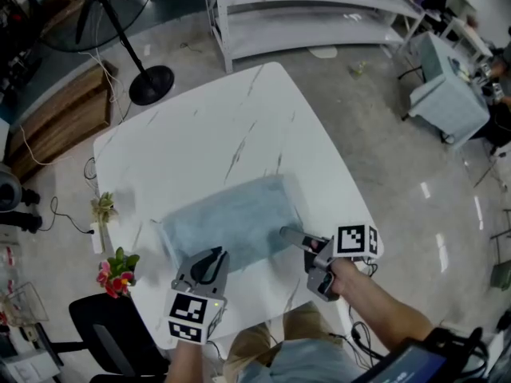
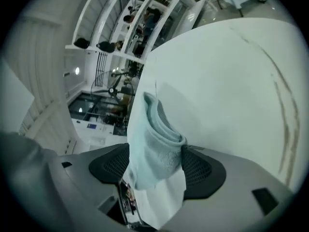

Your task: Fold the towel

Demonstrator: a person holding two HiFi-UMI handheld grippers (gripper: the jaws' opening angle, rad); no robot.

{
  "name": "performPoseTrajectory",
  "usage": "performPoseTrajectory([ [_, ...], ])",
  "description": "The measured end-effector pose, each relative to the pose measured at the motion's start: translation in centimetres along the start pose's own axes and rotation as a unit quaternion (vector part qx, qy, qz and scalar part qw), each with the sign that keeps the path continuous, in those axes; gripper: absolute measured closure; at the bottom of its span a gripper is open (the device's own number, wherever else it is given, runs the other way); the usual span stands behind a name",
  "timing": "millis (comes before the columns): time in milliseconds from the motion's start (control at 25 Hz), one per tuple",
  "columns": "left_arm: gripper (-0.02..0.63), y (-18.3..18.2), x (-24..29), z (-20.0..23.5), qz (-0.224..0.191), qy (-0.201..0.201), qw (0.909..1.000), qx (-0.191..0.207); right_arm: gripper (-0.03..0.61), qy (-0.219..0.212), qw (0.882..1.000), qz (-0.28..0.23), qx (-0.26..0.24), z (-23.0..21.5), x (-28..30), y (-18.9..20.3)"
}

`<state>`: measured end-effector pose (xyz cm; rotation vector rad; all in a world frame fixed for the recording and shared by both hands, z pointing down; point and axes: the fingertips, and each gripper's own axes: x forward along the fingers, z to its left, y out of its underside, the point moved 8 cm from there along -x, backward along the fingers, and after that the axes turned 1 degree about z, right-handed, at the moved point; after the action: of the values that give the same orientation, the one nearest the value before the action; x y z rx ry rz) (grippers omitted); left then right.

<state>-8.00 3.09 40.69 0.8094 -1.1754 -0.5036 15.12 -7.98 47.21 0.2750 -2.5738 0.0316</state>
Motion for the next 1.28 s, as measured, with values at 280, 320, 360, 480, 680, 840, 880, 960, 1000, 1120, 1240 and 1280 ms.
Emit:
performPoseTrajectory([
  [280,0.574,0.0,-1.6,0.3,-0.010,-0.011,0.9999,-0.002,0.507,0.015,0.994,-0.109,-0.007,-0.4,1.6,-2.2],
  [320,0.574,0.0,-1.9,0.5,-0.012,-0.013,0.9998,-0.003,0.517,0.011,0.992,-0.122,-0.030,0.3,1.4,-2.5],
  [360,0.574,0.2,-2.3,0.7,-0.014,-0.017,0.9998,-0.004,0.522,0.005,0.990,-0.132,-0.057,1.1,1.2,-2.8],
  [480,0.574,0.6,-3.4,1.3,-0.020,-0.027,0.9994,-0.013,0.525,-0.005,0.979,-0.140,-0.146,4.5,1.0,-3.2],
  [680,0.574,1.6,-5.8,1.7,-0.036,-0.047,0.9978,-0.031,0.526,-0.006,0.942,-0.106,-0.320,10.3,2.2,-1.7],
  [840,0.575,2.8,-7.9,2.3,-0.049,-0.066,0.9956,-0.046,0.526,-0.010,0.894,-0.071,-0.442,14.3,4.0,0.9],
  [880,0.574,3.1,-8.5,2.5,-0.051,-0.071,0.9950,-0.049,0.526,-0.012,0.882,-0.063,-0.468,15.1,4.4,1.6],
  [960,0.574,3.8,-9.7,2.9,-0.056,-0.081,0.9936,-0.056,0.526,-0.016,0.856,-0.048,-0.514,16.7,5.3,3.2],
  [1000,0.575,4.2,-10.3,3.0,-0.058,-0.086,0.9928,-0.059,0.526,-0.018,0.844,-0.041,-0.534,17.3,5.8,4.0],
  [1120,0.575,5.2,-12.0,3.4,-0.063,-0.100,0.9905,-0.070,0.526,-0.021,0.813,-0.020,-0.581,18.9,7.3,6.3],
  [1240,0.574,6.5,-13.5,3.7,-0.066,-0.113,0.9881,-0.081,0.525,-0.019,0.788,-0.003,-0.615,19.7,9.0,8.3],
  [1280,0.574,7.0,-13.9,3.8,-0.068,-0.116,0.9872,-0.085,0.525,-0.016,0.779,0.002,-0.627,19.8,9.7,9.0],
])
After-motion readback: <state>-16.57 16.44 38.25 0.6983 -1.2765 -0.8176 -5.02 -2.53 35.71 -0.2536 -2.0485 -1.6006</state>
